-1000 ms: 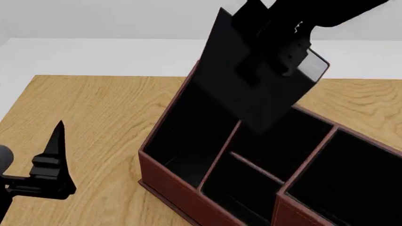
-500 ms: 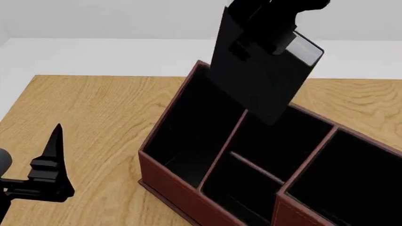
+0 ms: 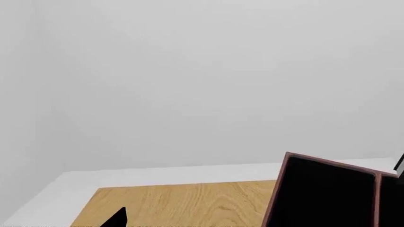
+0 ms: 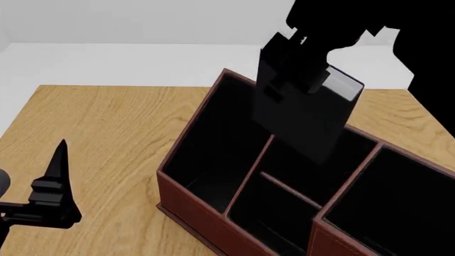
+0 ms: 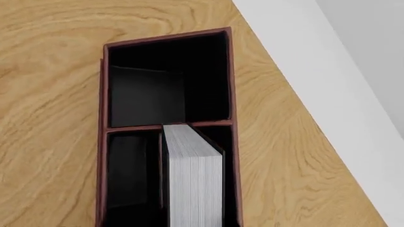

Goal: Pick up the book and place it in the front compartment of the caddy.

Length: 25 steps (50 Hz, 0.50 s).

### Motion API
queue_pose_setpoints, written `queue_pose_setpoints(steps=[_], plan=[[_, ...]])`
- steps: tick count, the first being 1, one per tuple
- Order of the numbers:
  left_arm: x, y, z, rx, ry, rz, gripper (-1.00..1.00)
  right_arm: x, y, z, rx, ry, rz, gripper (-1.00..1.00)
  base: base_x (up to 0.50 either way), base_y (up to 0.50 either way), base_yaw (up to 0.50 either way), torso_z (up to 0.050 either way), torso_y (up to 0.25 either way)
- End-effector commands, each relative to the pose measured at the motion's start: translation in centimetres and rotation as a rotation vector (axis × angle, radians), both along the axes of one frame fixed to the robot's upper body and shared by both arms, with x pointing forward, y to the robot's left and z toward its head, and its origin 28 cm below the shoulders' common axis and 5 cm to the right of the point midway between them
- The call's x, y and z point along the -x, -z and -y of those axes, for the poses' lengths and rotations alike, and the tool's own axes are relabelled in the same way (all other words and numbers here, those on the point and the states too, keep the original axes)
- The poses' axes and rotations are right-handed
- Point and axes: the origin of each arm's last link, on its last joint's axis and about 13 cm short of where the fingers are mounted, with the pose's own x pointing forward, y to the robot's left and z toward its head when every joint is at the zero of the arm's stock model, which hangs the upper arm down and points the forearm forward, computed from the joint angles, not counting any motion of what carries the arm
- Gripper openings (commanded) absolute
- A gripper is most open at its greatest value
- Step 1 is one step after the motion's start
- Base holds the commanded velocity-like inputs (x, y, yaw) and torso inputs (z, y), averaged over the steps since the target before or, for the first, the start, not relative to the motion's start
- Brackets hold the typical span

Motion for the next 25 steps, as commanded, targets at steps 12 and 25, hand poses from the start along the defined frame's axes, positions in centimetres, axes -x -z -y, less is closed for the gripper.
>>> queue_pose_setpoints(steps=[12,25], plan=[[0.0,0.4,-0.1,-0.001,-0.009,-0.007,1.00,-1.6,2.3,0.7,0.070,0.024,0.011,-1.00,0.00,0.00,0.00,0.000,0.002],[0.1,0.4,-0.1,-0.001,-0.010,-0.007,1.00,-1.6,2.9,1.4,0.087,0.050,0.007,-1.00,0.00,0.00,0.00,0.000,0.002]])
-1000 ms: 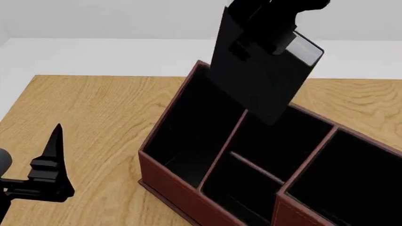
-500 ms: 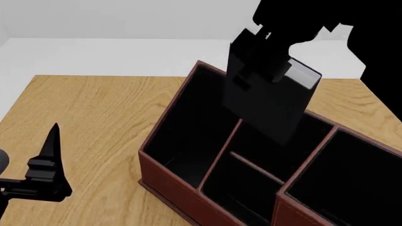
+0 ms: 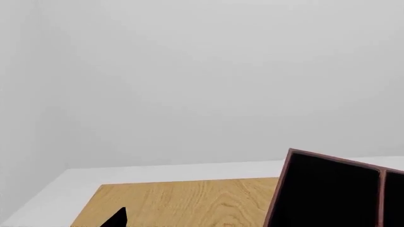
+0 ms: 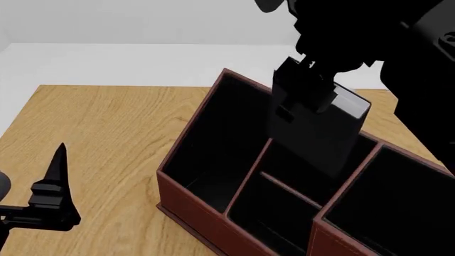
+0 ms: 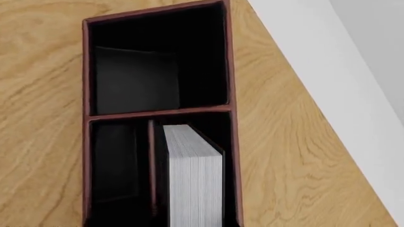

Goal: Pick up the book and place it in the front compartment of the caddy.

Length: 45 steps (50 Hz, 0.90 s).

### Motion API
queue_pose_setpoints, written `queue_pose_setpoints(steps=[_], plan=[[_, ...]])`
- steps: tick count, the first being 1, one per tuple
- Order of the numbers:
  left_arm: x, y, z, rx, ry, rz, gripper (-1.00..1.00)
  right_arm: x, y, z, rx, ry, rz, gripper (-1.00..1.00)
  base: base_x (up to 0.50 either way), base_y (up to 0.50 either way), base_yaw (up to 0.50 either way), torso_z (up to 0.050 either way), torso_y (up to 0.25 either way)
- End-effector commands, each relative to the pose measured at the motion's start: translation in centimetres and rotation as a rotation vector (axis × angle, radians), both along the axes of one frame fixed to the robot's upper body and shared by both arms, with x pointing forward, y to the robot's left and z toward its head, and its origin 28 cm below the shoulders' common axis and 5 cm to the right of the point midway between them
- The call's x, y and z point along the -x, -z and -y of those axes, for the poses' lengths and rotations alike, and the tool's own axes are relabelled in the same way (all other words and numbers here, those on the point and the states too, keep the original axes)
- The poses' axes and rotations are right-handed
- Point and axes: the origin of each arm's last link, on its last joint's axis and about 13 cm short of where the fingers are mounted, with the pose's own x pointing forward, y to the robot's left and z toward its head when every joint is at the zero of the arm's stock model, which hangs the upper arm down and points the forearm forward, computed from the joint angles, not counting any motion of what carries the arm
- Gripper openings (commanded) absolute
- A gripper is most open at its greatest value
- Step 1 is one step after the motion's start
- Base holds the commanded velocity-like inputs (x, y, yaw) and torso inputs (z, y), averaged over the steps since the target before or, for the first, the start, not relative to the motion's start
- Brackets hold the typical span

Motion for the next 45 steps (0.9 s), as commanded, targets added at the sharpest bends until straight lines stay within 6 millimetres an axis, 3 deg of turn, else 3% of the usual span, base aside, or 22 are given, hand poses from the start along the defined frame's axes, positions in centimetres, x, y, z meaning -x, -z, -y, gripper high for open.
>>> queue_pose_setpoints(steps=[1,45], plan=[[0.0,0.0,0.0,0.000,-0.001,0.000,1.00,-0.1,0.0,0.7,0.048,0.015,0.031,-1.00,0.00,0.00,0.00,0.000,0.000],[0.0,0.0,-0.2,-0.003,-0.013,0.004,1.00,-2.5,3.6,0.8,0.078,-0.001,0.045,-1.00,0.00,0.00,0.00,0.000,0.001]])
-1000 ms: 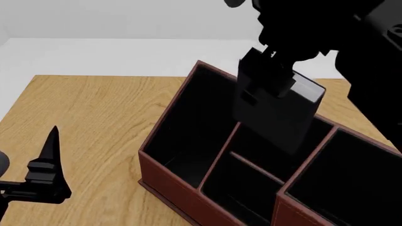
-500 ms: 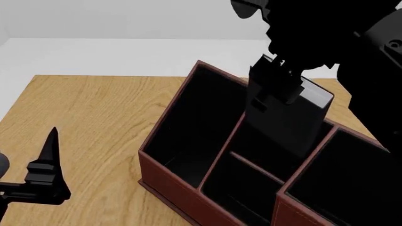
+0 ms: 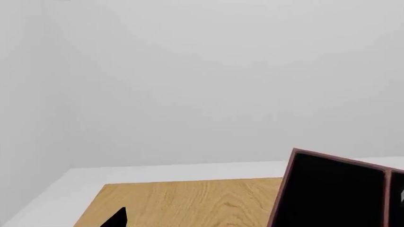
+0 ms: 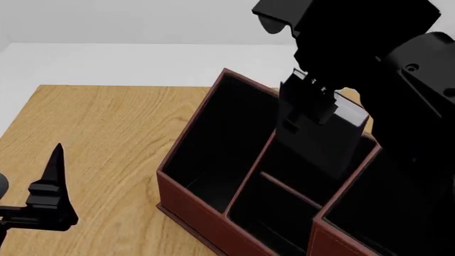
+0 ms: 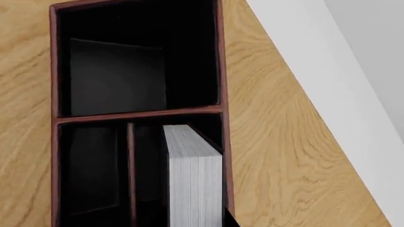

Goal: Pick up the book and place it in the front compartment of the caddy.

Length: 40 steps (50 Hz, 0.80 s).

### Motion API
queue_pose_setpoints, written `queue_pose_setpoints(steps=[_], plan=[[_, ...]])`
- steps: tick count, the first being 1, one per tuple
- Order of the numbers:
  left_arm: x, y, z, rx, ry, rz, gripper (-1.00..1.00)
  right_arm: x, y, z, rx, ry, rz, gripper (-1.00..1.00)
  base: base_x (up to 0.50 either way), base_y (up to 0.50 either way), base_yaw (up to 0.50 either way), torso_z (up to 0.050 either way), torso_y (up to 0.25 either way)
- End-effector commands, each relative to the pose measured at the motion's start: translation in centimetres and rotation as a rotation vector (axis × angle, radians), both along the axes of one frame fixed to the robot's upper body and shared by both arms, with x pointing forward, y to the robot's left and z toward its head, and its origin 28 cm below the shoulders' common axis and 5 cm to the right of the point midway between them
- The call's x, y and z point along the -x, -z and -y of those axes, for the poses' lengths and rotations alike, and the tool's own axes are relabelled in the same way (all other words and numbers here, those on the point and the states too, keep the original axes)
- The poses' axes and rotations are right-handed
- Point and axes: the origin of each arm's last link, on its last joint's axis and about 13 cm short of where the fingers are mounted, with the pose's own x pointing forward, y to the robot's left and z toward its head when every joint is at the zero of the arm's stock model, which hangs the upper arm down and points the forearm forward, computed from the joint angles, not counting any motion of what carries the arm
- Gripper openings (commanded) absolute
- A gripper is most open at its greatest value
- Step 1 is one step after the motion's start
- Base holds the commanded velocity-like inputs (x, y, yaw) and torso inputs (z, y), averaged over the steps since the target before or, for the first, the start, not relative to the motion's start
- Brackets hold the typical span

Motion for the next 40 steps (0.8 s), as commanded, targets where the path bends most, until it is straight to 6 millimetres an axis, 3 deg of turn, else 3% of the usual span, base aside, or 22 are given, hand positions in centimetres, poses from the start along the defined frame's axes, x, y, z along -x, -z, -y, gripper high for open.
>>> queue_pose_setpoints(steps=[1,30,40], plan=[[0.0,-0.1,0.0,0.000,-0.002,0.002,1.00,-0.4,0.5,0.1,0.049,-0.007,0.024,-1.00,0.00,0.00,0.00,0.000,0.000],[0.1,0.3,-0.3,0.001,-0.015,-0.002,1.00,-1.1,4.4,0.7,0.073,0.004,-0.036,-1.00,0.00,0.00,0.00,0.000,0.001],[0.2,0.3,-0.3,0.000,-0.016,-0.003,1.00,-1.8,5.1,0.8,0.080,-0.004,0.015,-1.00,0.00,0.00,0.00,0.000,0.001]])
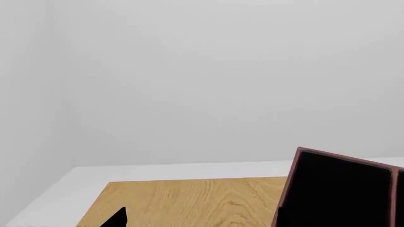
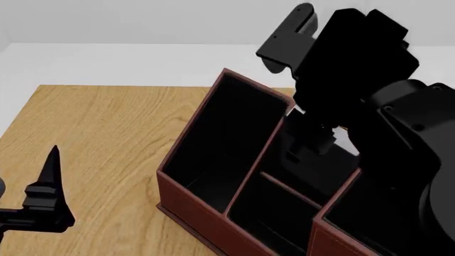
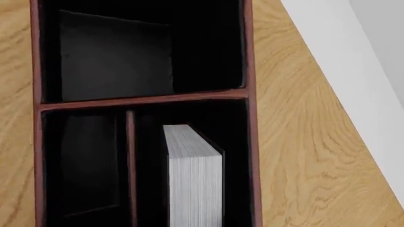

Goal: Pick up the book and place it in the front compartment of the caddy.

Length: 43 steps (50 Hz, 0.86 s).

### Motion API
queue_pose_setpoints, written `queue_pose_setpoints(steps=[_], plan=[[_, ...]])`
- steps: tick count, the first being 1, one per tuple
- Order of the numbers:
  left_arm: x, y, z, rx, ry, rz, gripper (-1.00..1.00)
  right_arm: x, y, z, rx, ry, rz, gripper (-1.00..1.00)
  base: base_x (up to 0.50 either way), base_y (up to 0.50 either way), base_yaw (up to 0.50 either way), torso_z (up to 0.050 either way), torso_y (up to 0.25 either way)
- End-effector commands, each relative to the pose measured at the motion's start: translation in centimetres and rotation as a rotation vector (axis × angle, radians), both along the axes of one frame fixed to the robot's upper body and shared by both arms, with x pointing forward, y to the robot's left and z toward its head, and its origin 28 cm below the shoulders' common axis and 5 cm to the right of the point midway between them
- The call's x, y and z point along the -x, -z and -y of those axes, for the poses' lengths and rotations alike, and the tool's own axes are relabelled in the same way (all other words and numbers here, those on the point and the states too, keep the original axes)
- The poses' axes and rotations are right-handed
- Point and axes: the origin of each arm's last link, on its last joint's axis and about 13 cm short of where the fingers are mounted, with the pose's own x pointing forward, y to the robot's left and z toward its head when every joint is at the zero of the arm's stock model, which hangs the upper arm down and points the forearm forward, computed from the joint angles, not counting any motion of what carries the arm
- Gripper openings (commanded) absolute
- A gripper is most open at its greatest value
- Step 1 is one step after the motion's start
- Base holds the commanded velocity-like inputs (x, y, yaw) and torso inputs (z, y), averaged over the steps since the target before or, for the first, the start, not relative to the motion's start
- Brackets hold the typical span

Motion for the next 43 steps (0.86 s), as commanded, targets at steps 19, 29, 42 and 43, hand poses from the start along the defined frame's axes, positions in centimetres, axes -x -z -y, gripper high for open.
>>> queue_pose_setpoints(steps=[19,29,42,43], plan=[[0.1,0.1,-0.1,0.002,-0.004,-0.002,1.00,-0.2,-1.2,0.4,0.081,0.009,0.121,1.00,0.00,0.00,0.00,0.000,0.001],[0.1,0.1,-0.2,0.007,-0.006,0.001,1.00,2.8,-4.7,0.2,0.070,0.002,0.216,1.00,0.00,0.00,0.00,0.000,0.000],[0.4,-0.6,-0.1,0.002,0.000,0.016,1.00,10.2,-6.3,-0.2,0.050,-0.020,0.293,1.00,0.00,0.00,0.00,0.000,0.000],[0.4,-0.7,-0.1,0.002,0.000,0.018,1.00,10.7,-6.3,-0.2,0.055,-0.023,0.293,1.00,0.00,0.00,0.00,0.000,0.000]])
